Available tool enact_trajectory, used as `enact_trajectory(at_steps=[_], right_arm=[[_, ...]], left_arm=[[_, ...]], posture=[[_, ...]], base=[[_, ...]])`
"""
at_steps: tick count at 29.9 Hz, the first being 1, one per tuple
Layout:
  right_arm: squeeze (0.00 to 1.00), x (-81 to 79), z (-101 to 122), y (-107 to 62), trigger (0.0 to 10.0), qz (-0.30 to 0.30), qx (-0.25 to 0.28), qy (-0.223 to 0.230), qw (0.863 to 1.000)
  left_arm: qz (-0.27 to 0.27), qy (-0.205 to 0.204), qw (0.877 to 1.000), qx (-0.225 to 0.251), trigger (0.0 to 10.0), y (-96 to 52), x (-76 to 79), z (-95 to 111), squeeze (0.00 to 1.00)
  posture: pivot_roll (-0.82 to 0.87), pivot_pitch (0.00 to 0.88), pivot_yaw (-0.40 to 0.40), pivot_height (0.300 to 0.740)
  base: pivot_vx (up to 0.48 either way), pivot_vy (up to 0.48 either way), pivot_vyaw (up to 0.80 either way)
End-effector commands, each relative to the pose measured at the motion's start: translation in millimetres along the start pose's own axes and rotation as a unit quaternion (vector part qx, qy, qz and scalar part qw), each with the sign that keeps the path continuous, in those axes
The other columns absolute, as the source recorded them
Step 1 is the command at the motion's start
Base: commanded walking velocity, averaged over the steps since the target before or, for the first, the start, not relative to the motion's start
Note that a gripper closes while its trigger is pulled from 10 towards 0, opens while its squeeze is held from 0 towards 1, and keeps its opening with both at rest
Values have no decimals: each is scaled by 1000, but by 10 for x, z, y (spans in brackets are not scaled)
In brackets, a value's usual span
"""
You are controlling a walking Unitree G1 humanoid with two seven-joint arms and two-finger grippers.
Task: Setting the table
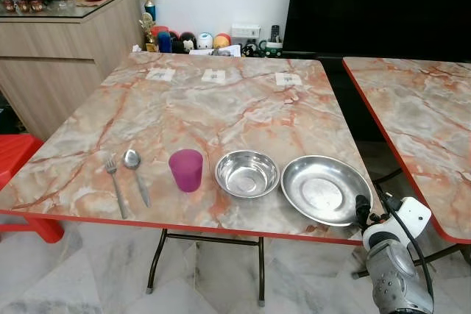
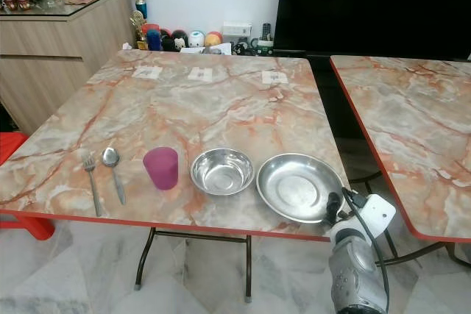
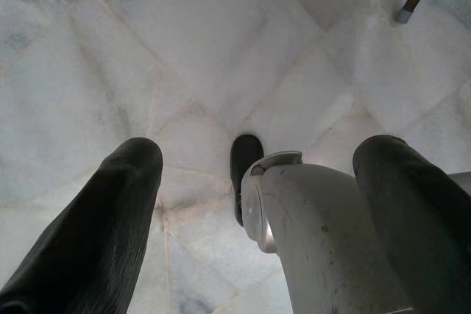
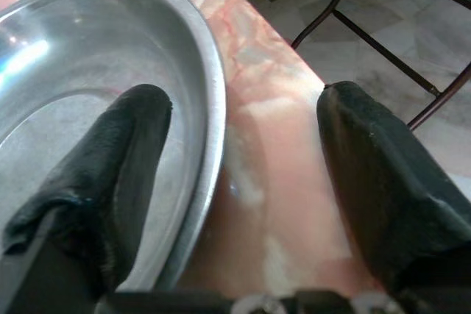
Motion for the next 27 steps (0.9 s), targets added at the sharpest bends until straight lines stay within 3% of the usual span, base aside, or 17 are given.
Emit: enact_trajectory(at_steps=[1, 2, 3, 14, 15, 16, 17, 27], right_arm=[[0, -40, -46, 16, 0, 7, -18, -6, 1000], [0, -59, -56, 22, 3804, 12, -23, -7, 1000], [0, -82, -74, 22, 10000, 17, -29, -15, 999], [0, -185, -176, 32, 10000, 43, -60, -31, 997], [0, -185, -177, 33, 4784, 43, -60, -32, 997], [0, -185, -177, 33, 4784, 43, -60, -32, 997], [0, -184, -178, 34, 0, 43, -61, -32, 997], [0, -138, -184, 40, 0, 24, -60, -35, 997]], left_arm=[[-2, 4, 1000, -7, 10000, -8, -15, -34, 0], [-2, 4, 1000, -7, 10000, -8, -13, -36, 0], [-2, 4, 1000, -8, 10000, -8, -11, -38, 0], [-3, 3, 1000, -9, 10000, -9, -4, -44, 0], [-3, 2, 1000, -9, 10000, -9, -2, -45, 0], [-3, 2, 1000, -9, 10000, -9, -2, -45, 0], [-3, 2, 1000, -9, 10000, -8, -1, -44, 0], [-4, 0, 1000, -9, 10000, -7, 4, -43, 0]], posture=[[-12, 0, -13, 740], [-12, 0, -13, 740], [-13, 0, -13, 740], [-9, 0, -17, 740], [-8, 0, -19, 740], [-8, 0, -19, 740], [-7, 0, -20, 740], [-7, 0, -21, 740]], base=[[0, 0, 0], [0, 0, 0], [0, 0, 0], [0, 0, 0], [0, 0, 0], [0, 0, 0], [0, 0, 0], [0, 0, 0]])
Point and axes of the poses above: a point about 5 cm out from each wrist's last joint towards the gripper, its own y axis pointing out of the wrist towards the gripper, its own z axis along the axis of the wrist's last joint, x = y × z, the point moved 1 cm from there along y, pointing out of the wrist towards the gripper, and after that the axes turned 10 degrees about y, right-handed, at the moved point
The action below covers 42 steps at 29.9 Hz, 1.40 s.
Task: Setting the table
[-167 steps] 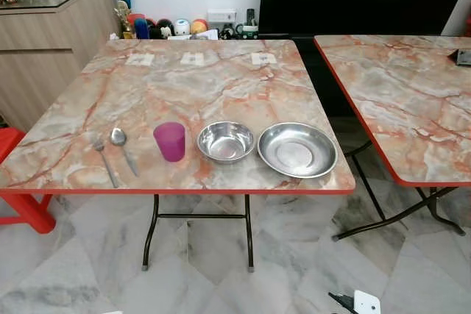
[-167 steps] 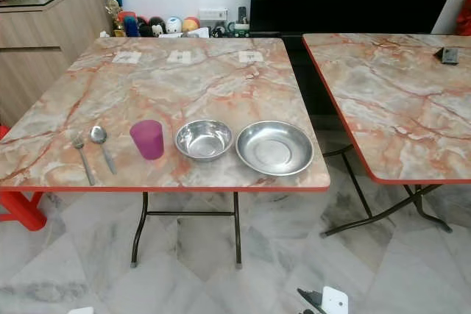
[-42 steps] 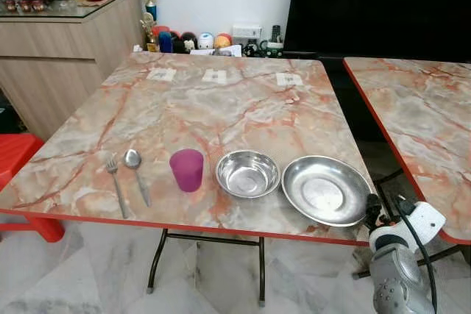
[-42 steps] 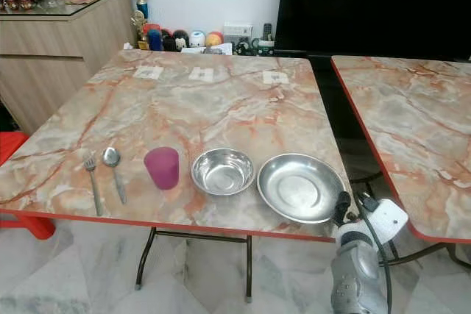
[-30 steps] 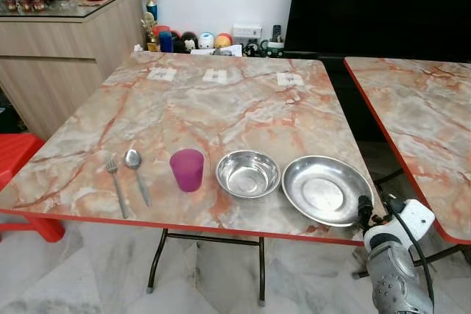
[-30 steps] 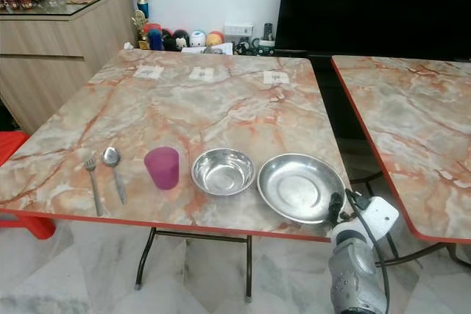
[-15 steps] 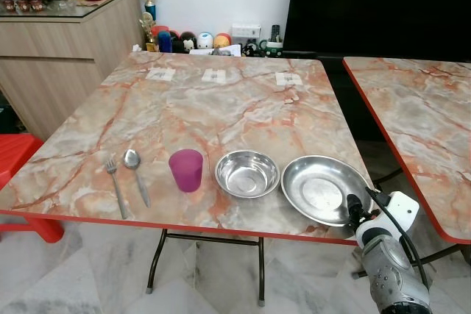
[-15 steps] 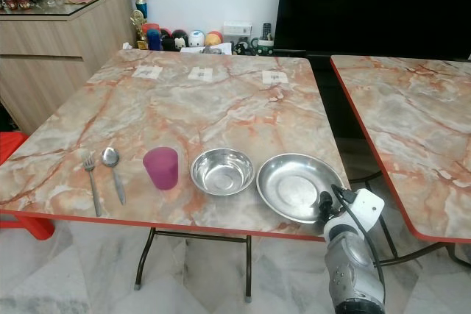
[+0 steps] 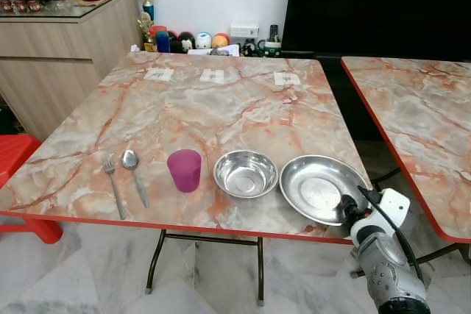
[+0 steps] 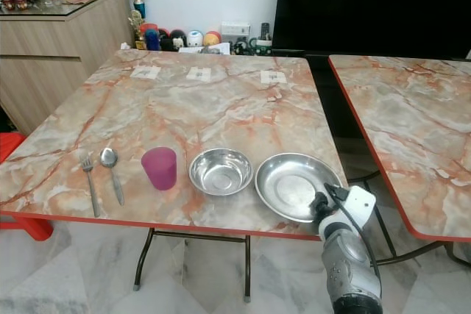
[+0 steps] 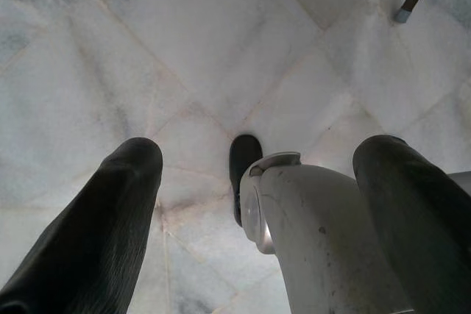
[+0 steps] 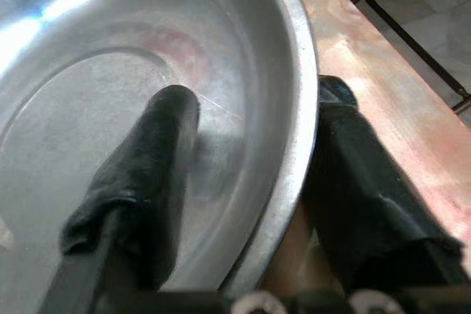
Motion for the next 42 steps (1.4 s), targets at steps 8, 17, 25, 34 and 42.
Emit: enact_trajectory(at_steps=[8, 17, 25, 34, 42], right_arm=[[0, 55, -4, 6, 0, -31, 13, 24, 999], [0, 94, -35, -2, 0, -48, 12, 35, 998], [0, 78, -23, -4, 0, -55, 24, 47, 997], [0, 83, 232, -78, 0, -45, 134, 167, 976], [0, -87, 339, -157, 10000, 26, 180, 226, 957]], left_arm=[[-4, 3, 1000, -9, 10000, -7, 0, -41, 0], [-5, 7, 1000, -10, 10000, -8, -5, -42, 0], [-5, 9, 1000, -10, 10000, -8, -5, -42, 0], [-3, 17, 1000, -10, 10000, -8, -7, -39, 0], [4, 25, 1000, -9, 10000, -11, -22, -45, 0]], posture=[[-6, 0, -19, 740], [-6, 0, -17, 740], [-5, 0, -17, 740], [-7, 0, -18, 740], [-7, 0, -19, 740]], base=[[0, 0, 0], [0, 0, 0], [0, 0, 0], [0, 0, 0], [0, 0, 0]])
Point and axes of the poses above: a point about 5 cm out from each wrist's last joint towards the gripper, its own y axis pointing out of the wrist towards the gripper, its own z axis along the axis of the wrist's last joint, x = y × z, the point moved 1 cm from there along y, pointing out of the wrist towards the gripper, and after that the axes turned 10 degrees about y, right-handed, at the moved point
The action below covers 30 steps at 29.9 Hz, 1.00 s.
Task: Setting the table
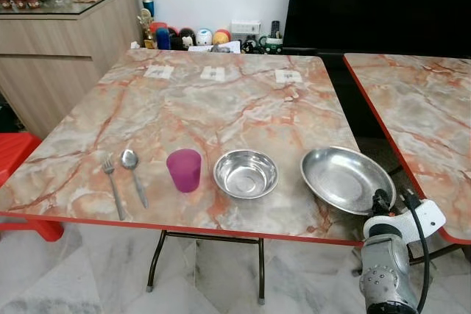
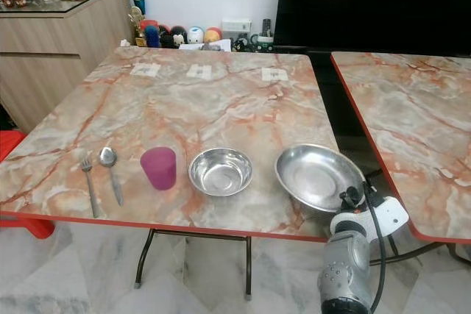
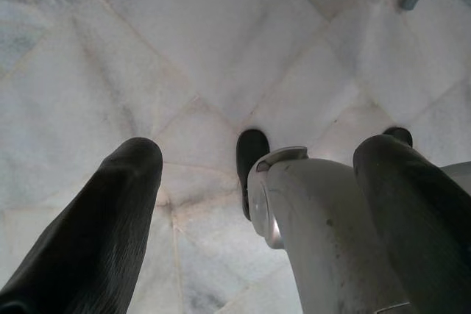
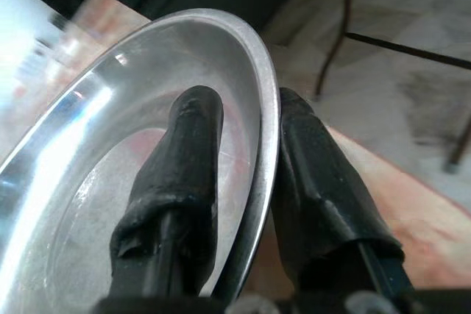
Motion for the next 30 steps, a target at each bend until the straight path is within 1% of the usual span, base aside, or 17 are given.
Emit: enact_trajectory(at_steps=[1, 5, 8, 10, 16, 25, 30], right_arm=[[0, -89, 77, -7, 10000, 29, 22, 18, 999], [0, -102, 77, -17, 10000, 35, 26, 22, 999], [0, -127, 73, -39, 10000, 52, 29, 24, 998], [0, -161, 73, -57, 10000, 68, 30, 7, 997], [0, -207, 52, -85, 10000, 83, 30, 8, 996], [0, -234, 65, -68, 10000, 89, 31, -16, 995], [0, -258, 73, -56, 10000, 92, 33, -19, 995]], left_arm=[[6, 4, 1000, -7, 10000, -13, -31, -46, 0], [7, 5, 1000, -7, 10000, -14, -34, -50, 0], [9, 7, 1000, -8, 10000, -16, -38, -58, 0], [12, 8, 1000, -7, 10000, -17, -42, -60, 0], [19, 17, 1000, -5, 10000, -18, -53, -53, 0], [20, 19, 1000, -4, 10000, -14, -48, -41, 0], [20, 21, 1000, -5, 10000, -14, -51, -41, 0]], posture=[[-7, 0, -19, 740], [-7, 0, -20, 740], [-3, 0, -24, 740], [-3, 0, -24, 740], [-5, 0, -26, 740], [-8, 0, -27, 740], [-11, 0, -23, 740]], base=[[0, 0, 0], [0, 0, 0], [0, 0, 0], [0, 0, 0], [0, 0, 0], [0, -334, 0], [0, -330, 0]])
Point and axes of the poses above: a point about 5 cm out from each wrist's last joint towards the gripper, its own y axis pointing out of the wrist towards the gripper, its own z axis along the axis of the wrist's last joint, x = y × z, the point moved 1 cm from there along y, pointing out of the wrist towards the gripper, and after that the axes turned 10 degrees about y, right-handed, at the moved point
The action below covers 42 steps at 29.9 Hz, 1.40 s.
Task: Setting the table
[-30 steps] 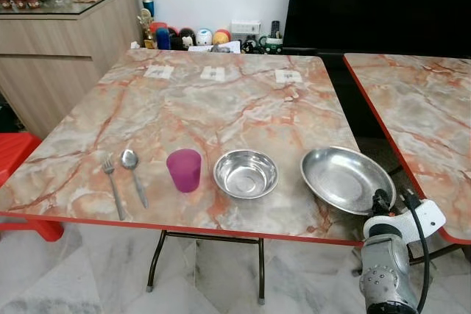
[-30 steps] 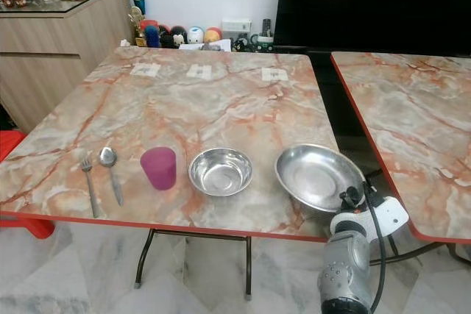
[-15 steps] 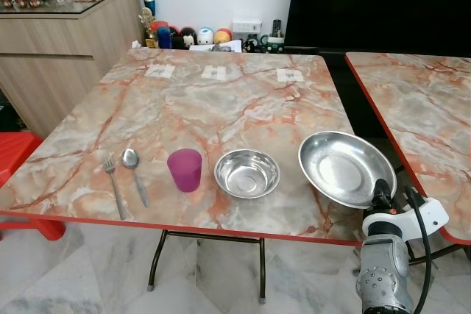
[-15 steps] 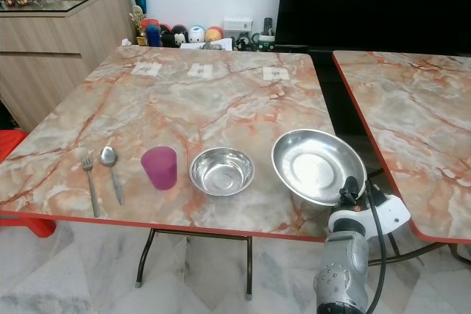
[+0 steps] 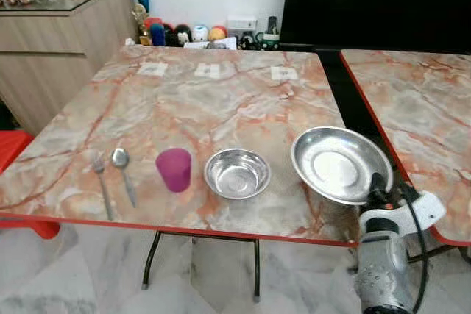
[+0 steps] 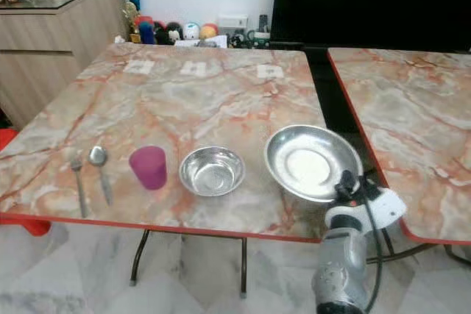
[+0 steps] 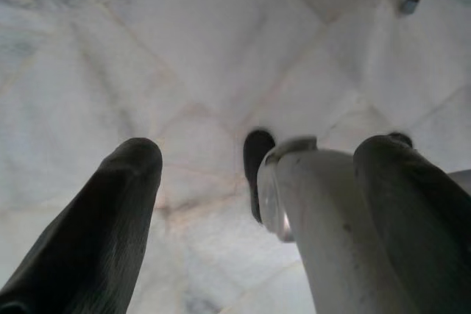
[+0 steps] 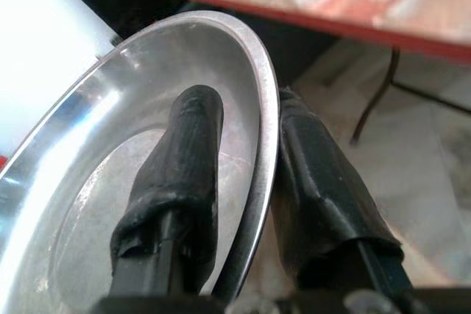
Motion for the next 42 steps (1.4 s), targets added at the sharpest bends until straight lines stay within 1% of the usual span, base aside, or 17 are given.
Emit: enact_trajectory(at_steps=[1, 7, 10, 23, 32, 42], right_arm=[[0, -88, 15, 12, 10000, 14, 9, 0, 1000], [0, -110, 13, 15, 10000, 20, 11, -8, 1000], [0, -116, 56, 26, 10000, 19, 22, -10, 1000], [0, -78, 97, 32, 10000, 7, 32, -14, 999], [0, -40, 198, 72, 10000, -3, 48, -17, 999], [0, -18, 174, 56, 10000, -12, 47, -18, 999]], left_arm=[[0, 11, 1000, -13, 10000, -16, -14, -75, 0], [0, 12, 1000, -13, 10000, -16, -18, -73, 0], [-1, 13, 1000, -12, 10000, -16, -19, -70, 0], [-1, 8, 1000, -11, 10000, -13, -19, -61, 0], [-2, 7, 1000, -10, 10000, -12, -15, -57, 0], [-4, 6, 1000, -10, 10000, -10, -12, -50, 0]], posture=[[-11, 0, -23, 740], [-9, 0, -21, 740], [-10, 0, -19, 740], [-9, 0, -19, 740], [-17, 0, -17, 740], [-17, 0, -17, 740]], base=[[0, -330, 0], [0, -334, 0], [0, -334, 0], [0, -330, 0], [0, -333, 0], [0, -333, 0]])
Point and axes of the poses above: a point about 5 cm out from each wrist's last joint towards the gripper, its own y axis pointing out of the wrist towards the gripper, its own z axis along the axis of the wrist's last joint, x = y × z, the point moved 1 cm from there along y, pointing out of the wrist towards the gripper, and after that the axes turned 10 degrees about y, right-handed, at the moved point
